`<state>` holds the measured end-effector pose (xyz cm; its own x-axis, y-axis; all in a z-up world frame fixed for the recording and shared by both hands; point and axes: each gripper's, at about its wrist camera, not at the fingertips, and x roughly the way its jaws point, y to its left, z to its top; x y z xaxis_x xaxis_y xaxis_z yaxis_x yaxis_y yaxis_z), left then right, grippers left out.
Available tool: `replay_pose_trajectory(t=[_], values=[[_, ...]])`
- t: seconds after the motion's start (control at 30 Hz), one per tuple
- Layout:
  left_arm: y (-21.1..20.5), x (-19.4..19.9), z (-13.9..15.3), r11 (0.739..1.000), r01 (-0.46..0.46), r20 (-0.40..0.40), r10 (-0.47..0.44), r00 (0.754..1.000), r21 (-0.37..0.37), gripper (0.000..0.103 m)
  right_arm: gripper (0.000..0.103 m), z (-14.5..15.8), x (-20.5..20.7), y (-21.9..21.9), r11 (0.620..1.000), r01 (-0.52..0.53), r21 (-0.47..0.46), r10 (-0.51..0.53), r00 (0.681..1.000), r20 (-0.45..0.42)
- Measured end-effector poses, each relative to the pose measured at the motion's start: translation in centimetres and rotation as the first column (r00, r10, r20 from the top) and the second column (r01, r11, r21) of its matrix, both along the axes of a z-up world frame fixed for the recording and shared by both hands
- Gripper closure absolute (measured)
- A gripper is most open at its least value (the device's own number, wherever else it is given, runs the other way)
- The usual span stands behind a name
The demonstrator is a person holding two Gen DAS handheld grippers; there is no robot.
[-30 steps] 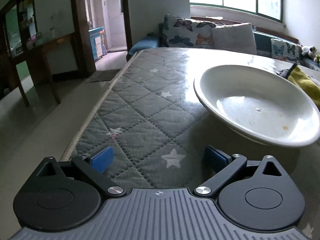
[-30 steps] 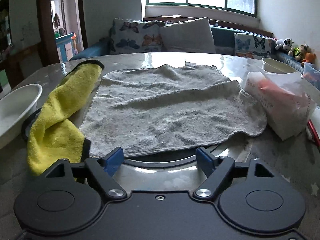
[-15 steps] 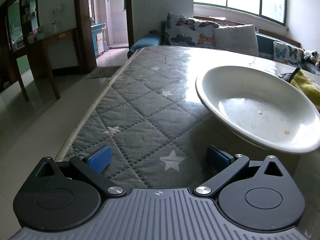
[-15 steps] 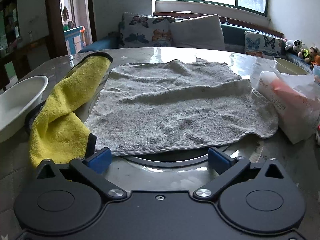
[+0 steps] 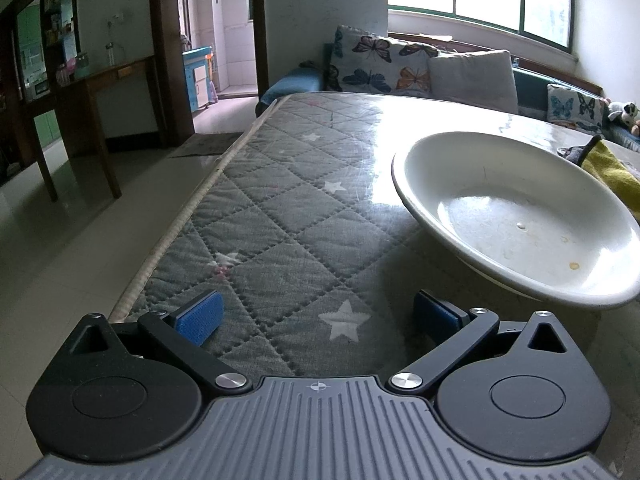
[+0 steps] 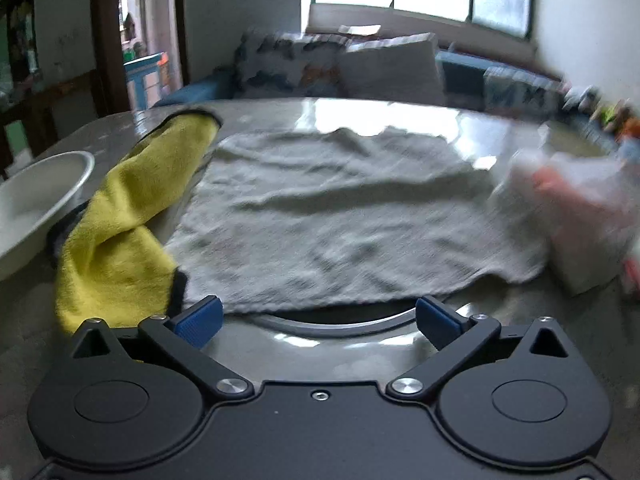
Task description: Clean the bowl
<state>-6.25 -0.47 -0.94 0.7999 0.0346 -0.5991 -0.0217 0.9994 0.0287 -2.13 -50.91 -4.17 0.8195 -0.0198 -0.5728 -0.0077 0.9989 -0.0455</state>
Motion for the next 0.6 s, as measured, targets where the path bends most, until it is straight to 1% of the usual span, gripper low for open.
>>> replay_pose_trajectory(t=[0.2, 0.33, 0.5, 0.6], values=[[0.0, 0.0, 0.2, 1.0, -0.003, 0.0, 0.003, 1.0, -0.005, 0.0, 0.0, -0.3, 0.2, -1.5, 0.998, 0.04, 0.042, -0.039, 0.999, -0.027], [-0.3, 0.2, 0.4, 0.999, 0.042, 0.002, -0.042, 0.999, -0.023, 0.0, 0.0, -0.5, 0.4, -2.1, 0.997, 0.07, 0.037, -0.069, 0.997, -0.027], [-1.2, 1.0, 0.5, 0.995, 0.098, -0.013, -0.098, 0.995, 0.005, 0.0, 0.0, -0.6, 0.5, -2.6, 0.996, 0.079, 0.038, -0.078, 0.997, -0.028], [-1.4, 1.2, 0.4, 0.993, 0.113, -0.015, -0.113, 0.994, 0.014, 0.0, 0.0, -0.6, 0.4, -2.6, 0.995, 0.087, 0.037, -0.086, 0.996, -0.028]])
